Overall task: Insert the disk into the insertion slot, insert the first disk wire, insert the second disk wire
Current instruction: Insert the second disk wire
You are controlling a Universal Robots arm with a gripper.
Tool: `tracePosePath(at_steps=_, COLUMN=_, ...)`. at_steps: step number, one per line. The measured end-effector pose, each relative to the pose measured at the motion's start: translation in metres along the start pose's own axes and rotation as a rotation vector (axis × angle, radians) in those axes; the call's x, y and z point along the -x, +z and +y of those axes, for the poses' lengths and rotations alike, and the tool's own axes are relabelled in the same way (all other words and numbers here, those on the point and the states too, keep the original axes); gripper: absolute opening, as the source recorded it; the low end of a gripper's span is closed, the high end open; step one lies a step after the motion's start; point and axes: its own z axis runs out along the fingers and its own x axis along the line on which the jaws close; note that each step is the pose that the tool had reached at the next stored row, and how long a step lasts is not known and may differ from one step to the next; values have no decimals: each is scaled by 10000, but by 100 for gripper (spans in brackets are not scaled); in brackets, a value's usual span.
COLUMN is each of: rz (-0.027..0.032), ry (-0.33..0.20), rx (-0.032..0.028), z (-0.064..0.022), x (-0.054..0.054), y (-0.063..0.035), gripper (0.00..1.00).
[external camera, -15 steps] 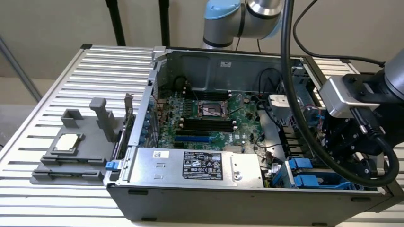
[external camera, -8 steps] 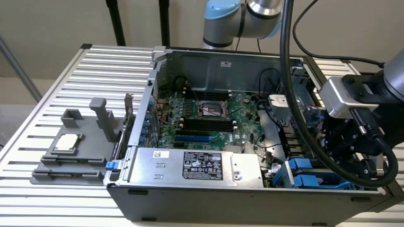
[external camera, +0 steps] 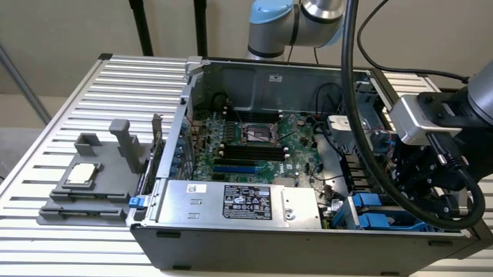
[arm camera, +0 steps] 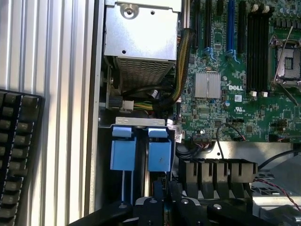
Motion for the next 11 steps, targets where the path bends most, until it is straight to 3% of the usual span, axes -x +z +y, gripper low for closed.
tracePosePath(at_steps=11, rz=-26, ry=-1, rx=0, z=-1, x=-5, y=32, gripper=16)
